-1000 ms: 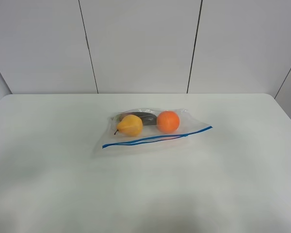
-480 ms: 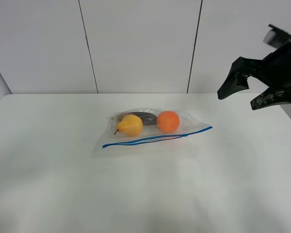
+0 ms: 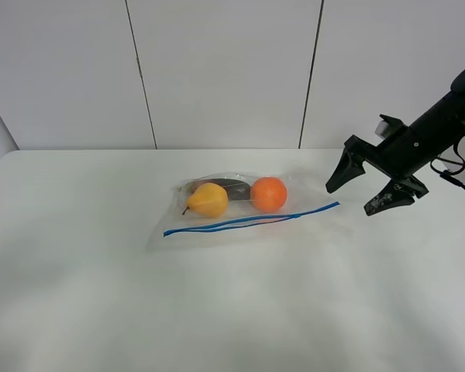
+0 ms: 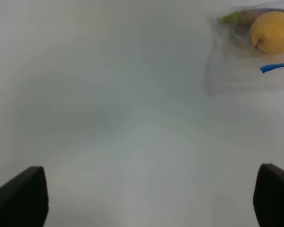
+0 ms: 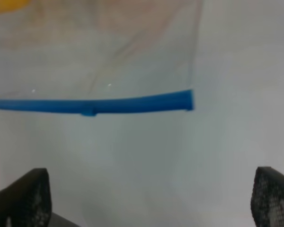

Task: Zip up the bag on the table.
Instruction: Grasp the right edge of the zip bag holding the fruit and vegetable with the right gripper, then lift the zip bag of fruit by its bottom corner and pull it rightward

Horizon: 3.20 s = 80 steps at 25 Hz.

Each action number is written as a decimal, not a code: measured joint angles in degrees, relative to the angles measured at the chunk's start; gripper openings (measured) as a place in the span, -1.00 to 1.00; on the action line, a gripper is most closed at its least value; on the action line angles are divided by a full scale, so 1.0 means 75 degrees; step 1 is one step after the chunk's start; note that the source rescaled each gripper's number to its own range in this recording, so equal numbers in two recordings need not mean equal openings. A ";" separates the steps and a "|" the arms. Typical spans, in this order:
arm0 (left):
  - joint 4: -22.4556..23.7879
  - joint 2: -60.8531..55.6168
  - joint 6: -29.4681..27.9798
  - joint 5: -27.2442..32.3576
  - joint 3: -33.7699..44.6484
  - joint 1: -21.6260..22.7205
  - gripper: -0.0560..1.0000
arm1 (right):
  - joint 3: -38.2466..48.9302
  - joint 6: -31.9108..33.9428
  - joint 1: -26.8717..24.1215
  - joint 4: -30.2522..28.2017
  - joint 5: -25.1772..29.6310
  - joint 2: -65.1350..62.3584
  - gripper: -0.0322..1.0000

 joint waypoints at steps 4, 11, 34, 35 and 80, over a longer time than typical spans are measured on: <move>0.0000 0.0000 0.0000 0.0000 0.0000 0.0000 1.00 | -0.0025 -0.0499 -0.0256 0.0760 0.0119 0.0559 0.93; 0.0000 0.0000 0.0000 0.0000 0.0000 0.0000 1.00 | -0.0034 -0.0915 -0.0256 0.1894 0.0040 0.1402 0.59; 0.0000 0.0000 0.0000 0.0000 0.0000 0.0000 1.00 | -0.0034 -0.1428 -0.0256 0.2365 -0.0012 0.1637 -0.40; 0.0000 0.0000 0.0000 0.0000 0.0000 0.0000 1.00 | -0.0034 -0.1436 -0.0256 0.2365 0.0008 0.1637 -0.41; 0.0000 0.0000 0.0000 0.0000 0.0000 0.0000 1.00 | -0.0034 -0.1834 0.0789 0.3400 0.0196 0.1637 -0.93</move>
